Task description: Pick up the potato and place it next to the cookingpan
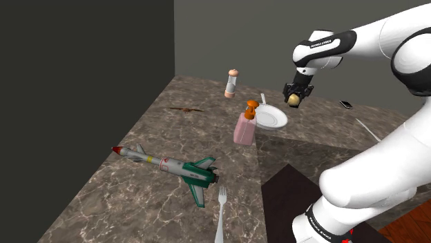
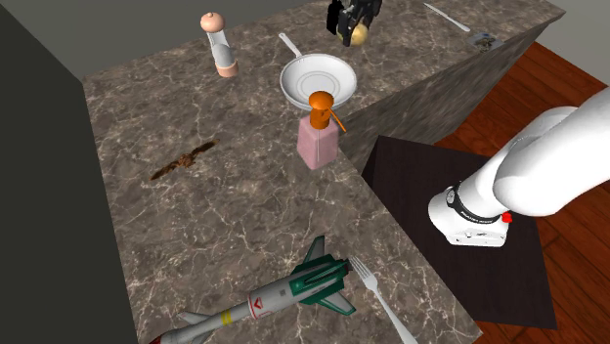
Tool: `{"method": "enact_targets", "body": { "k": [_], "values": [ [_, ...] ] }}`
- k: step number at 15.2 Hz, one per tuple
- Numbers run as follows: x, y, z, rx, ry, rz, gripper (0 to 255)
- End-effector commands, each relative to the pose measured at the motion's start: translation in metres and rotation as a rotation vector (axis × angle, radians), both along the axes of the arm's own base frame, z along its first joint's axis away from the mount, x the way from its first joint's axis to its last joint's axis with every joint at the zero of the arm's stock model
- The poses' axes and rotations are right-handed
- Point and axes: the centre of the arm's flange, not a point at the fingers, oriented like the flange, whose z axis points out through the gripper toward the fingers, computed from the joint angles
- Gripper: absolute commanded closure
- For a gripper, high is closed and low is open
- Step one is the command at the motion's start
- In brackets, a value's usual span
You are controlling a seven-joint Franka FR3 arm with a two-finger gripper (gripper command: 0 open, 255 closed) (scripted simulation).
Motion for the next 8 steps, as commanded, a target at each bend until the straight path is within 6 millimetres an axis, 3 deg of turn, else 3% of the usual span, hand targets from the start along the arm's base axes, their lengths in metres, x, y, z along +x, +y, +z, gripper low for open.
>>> {"method": "enact_targets", "body": {
  "k": [1,8],
  "values": [
    [-0.014,-0.025,0.002,0.000,0.000,0.002,255],
    [-0.050,-0.103,0.002,0.000,0.000,0.002,255]
  ]
}}
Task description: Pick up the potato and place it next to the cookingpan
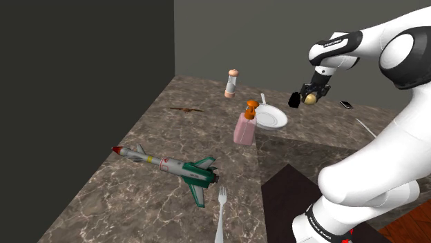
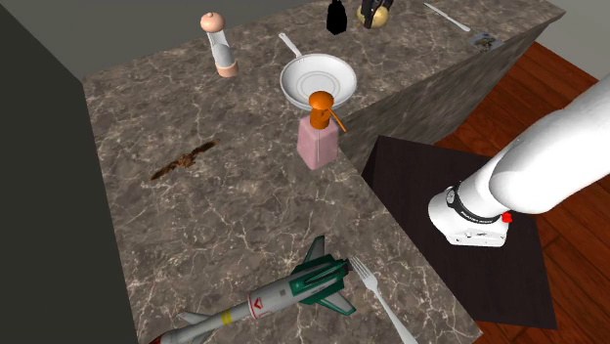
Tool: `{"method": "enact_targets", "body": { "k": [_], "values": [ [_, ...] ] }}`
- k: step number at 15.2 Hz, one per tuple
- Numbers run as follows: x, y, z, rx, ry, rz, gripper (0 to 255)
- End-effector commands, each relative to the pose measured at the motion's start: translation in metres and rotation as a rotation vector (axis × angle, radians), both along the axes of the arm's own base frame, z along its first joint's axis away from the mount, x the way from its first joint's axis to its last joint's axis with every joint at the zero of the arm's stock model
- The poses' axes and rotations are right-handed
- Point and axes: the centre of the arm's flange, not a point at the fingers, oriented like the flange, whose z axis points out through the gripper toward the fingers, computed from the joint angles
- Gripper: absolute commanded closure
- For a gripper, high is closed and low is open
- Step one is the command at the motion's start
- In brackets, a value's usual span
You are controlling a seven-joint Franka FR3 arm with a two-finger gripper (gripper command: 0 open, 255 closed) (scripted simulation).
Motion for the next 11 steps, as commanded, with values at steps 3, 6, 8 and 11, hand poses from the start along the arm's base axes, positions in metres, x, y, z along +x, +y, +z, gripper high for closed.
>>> {"method": "enact_targets", "body": {
  "k": [3,6,8,11],
  "values": [
    [-0.003,-0.008,-0.016,0.000,0.000,0.001,255],
    [-0.003,-0.008,-0.031,0.000,0.000,0.001,255],
    [-0.003,-0.008,-0.042,0.000,0.000,0.001,255],
    [-0.003,-0.008,-0.058,0.000,0.000,0.001,255]
  ]
}}
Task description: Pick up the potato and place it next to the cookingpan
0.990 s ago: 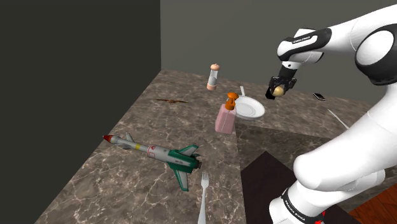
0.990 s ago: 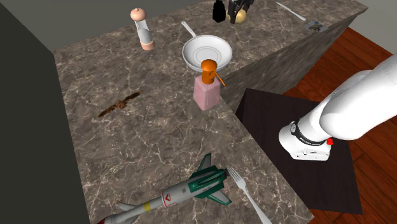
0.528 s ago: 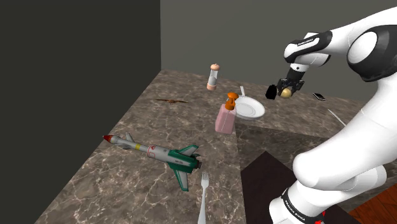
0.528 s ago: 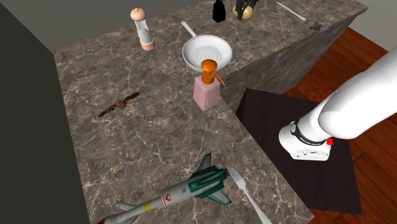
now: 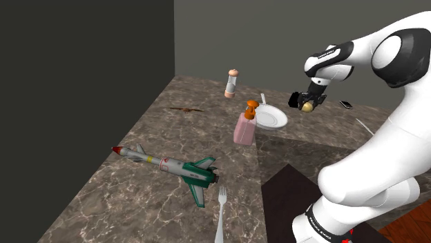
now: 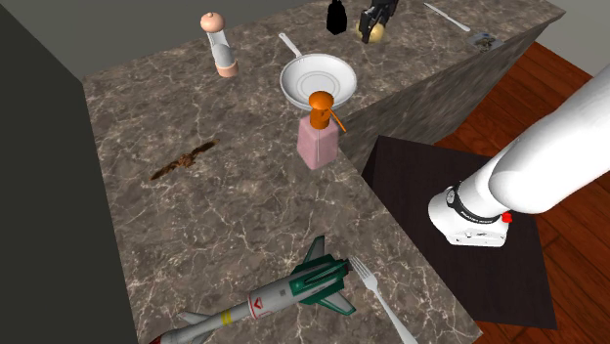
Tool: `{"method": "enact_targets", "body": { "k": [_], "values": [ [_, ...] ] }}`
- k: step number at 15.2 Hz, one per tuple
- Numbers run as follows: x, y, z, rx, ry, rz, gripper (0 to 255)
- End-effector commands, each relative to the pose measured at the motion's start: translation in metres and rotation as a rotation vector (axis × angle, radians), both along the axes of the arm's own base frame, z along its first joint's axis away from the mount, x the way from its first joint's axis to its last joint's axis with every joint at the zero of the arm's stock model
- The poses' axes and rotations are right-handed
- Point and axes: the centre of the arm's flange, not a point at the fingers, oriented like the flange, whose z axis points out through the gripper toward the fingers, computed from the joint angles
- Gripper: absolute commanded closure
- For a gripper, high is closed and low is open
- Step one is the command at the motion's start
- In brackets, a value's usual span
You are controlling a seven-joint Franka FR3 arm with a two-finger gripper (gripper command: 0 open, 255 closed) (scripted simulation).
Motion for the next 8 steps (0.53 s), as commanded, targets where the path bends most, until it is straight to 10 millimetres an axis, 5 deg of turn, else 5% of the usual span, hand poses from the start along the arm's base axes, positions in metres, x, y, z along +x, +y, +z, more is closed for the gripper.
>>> {"method": "enact_targets", "body": {
  "k": [1,8],
  "values": [
    [-0.001,-0.001,-0.011,0.000,0.000,0.000,255],
    [-0.001,-0.001,-0.048,0.000,0.000,0.000,255]
  ]
}}
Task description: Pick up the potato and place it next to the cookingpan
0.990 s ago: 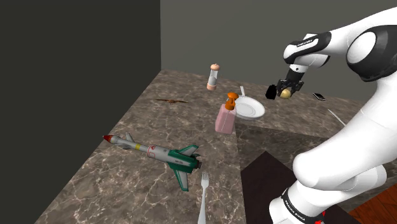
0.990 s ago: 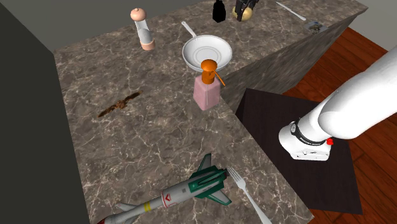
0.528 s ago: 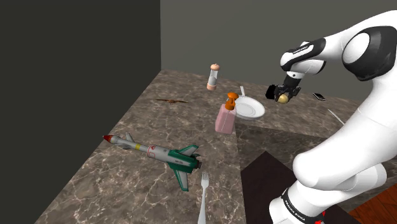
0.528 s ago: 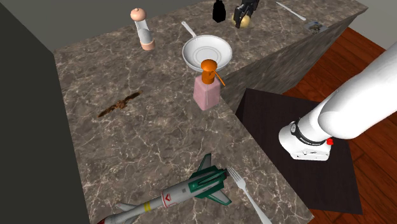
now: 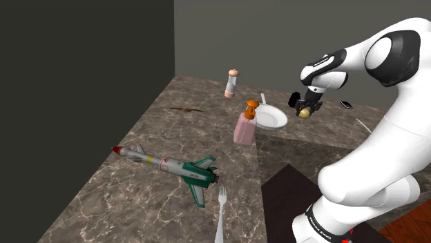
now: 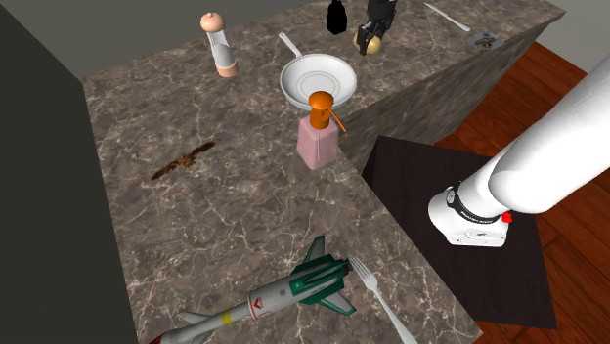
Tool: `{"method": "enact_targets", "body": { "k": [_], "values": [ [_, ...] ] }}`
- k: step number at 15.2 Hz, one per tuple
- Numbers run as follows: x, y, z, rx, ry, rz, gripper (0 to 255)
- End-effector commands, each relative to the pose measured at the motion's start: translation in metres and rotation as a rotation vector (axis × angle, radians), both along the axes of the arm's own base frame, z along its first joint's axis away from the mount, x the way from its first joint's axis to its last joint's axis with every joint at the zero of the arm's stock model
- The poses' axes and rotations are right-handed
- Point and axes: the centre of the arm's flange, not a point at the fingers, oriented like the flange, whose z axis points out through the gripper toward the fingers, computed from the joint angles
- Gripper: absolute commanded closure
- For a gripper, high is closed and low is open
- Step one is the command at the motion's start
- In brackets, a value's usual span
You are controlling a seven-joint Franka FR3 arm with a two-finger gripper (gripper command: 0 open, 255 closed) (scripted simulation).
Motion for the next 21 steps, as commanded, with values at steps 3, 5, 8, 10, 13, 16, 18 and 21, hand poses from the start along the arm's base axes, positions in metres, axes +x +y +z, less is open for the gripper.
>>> {"method": "enact_targets", "body": {
  "k": [3,5,8,10,13,16,18,21],
  "values": [
    [0.001,0.000,-0.022,0.000,0.000,0.000,255],
    [0.001,0.000,-0.028,0.000,0.000,0.000,255],
    [0.001,0.000,-0.028,0.000,0.000,0.000,255],
    [0.001,0.000,-0.028,0.000,0.000,0.000,255],
    [0.001,0.000,-0.028,0.000,0.000,0.000,0],
    [0.001,0.000,-0.028,0.000,0.000,0.000,0],
    [0.001,0.000,-0.028,0.000,0.000,0.000,0],
    [0.000,0.001,0.012,0.000,0.000,0.000,0]
  ]
}}
